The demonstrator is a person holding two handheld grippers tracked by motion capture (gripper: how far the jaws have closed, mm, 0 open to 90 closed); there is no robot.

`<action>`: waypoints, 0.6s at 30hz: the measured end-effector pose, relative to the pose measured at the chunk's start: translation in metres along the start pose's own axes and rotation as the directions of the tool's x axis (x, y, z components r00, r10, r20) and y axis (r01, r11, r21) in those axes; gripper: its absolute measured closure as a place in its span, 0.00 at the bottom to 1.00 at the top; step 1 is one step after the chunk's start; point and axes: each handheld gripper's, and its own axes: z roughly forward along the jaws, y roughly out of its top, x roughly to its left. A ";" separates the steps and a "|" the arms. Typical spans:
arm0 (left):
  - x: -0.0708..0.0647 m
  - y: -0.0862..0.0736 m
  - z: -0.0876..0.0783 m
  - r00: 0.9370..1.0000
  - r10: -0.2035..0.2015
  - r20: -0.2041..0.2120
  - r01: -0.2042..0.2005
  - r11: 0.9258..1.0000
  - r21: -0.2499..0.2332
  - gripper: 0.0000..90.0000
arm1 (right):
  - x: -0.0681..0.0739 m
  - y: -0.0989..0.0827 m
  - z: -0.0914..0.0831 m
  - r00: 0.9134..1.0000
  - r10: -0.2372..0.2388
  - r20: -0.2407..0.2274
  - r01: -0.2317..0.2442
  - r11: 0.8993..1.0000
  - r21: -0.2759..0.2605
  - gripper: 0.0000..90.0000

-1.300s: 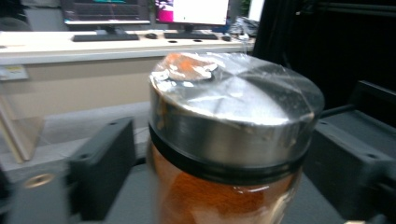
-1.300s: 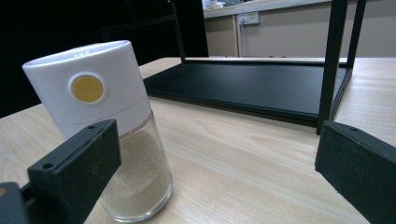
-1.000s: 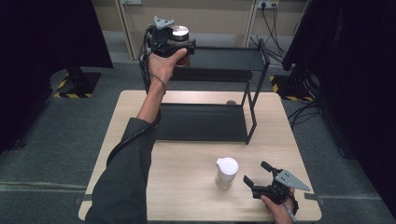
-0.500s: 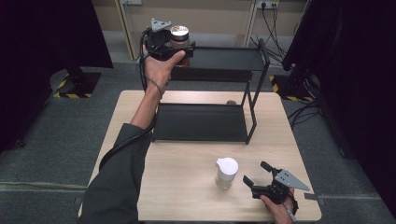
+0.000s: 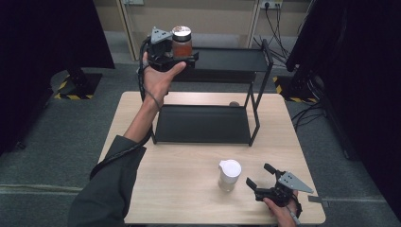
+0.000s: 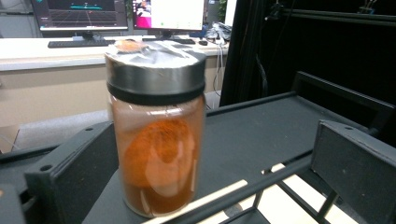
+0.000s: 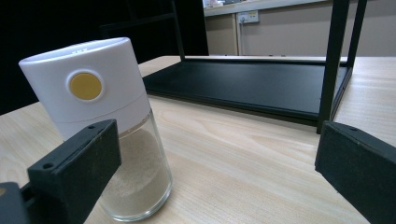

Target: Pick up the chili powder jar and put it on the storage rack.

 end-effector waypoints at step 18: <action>0.003 -0.050 -0.030 0.990 0.008 0.142 -0.002 0.999 -0.046 0.00 | 0.000 0.000 0.000 1.000 0.000 0.003 0.000 1.000 0.000 0.01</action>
